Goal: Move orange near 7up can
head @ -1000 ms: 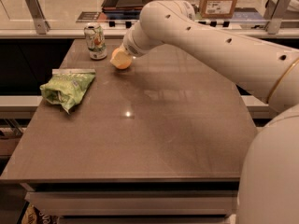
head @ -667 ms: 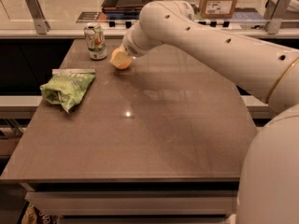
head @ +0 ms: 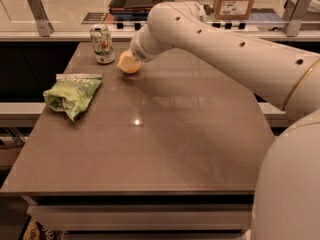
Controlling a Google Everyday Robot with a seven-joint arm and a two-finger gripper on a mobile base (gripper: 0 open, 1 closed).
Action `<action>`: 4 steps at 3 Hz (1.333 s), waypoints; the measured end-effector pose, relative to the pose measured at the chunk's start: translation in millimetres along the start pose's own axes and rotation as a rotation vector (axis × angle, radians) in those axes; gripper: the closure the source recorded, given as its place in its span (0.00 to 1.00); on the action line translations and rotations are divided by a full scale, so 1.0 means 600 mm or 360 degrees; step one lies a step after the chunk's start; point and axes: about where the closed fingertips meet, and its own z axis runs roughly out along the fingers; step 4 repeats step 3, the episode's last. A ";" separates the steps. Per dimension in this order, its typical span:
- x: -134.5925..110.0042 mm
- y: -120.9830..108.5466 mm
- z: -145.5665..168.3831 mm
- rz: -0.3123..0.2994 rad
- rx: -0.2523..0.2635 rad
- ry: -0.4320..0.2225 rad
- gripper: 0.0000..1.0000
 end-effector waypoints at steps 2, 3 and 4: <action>0.000 0.002 0.002 -0.0002 -0.0004 0.0001 0.00; 0.000 0.002 0.002 -0.0002 -0.0005 0.0001 0.00; 0.000 0.002 0.002 -0.0002 -0.0005 0.0001 0.00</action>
Offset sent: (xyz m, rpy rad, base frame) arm 0.0000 0.0001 0.0001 0.0000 0.0001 0.0001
